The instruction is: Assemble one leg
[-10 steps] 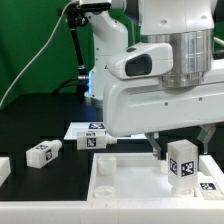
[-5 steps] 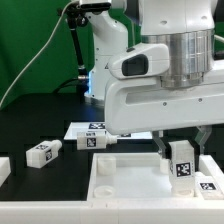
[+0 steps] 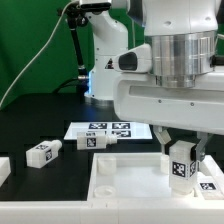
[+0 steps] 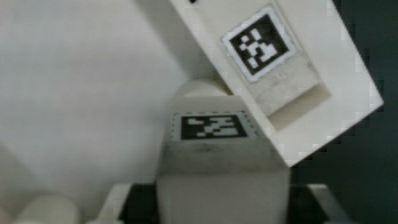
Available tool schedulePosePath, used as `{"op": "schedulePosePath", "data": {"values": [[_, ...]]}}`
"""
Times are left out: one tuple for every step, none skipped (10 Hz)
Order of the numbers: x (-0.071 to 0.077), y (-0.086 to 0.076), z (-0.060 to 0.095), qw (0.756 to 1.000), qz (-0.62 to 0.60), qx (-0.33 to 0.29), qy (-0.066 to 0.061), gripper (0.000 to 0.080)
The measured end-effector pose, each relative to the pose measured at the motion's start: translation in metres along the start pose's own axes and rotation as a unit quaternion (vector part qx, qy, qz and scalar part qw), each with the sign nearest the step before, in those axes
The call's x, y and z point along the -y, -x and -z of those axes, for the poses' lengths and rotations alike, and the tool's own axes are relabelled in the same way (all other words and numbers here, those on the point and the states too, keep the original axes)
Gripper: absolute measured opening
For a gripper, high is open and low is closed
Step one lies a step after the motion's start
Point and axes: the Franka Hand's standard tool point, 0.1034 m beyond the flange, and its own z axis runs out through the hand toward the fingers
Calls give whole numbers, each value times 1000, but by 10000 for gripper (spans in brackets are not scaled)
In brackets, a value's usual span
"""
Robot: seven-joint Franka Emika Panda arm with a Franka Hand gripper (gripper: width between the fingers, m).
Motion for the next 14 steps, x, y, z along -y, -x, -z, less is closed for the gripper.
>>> {"op": "schedulePosePath", "data": {"values": [[-1, 0, 0, 997, -71, 7, -3, 284], [-1, 1, 0, 992, -128, 11, -3, 284], [-1, 1, 0, 988, -152, 13, -4, 284], [-1, 1, 0, 990, -141, 13, -4, 285], [-2, 0, -1, 994, -110, 12, -4, 285], [-4, -3, -1, 997, -79, 11, -5, 504], [-2, -1, 0, 998, -58, 7, -6, 504], [2, 3, 0, 1000, -2, 3, -4, 618], [0, 1, -1, 999, 41, 4, -4, 640], [-1, 0, -1, 997, 83, 4, -4, 640], [0, -1, -1, 989, 145, -2, -3, 648], [1, -3, -2, 974, 225, -16, -5, 649], [1, -3, -1, 962, 274, -19, -1, 649], [2, -4, 0, 946, 322, -22, 2, 649]]}}
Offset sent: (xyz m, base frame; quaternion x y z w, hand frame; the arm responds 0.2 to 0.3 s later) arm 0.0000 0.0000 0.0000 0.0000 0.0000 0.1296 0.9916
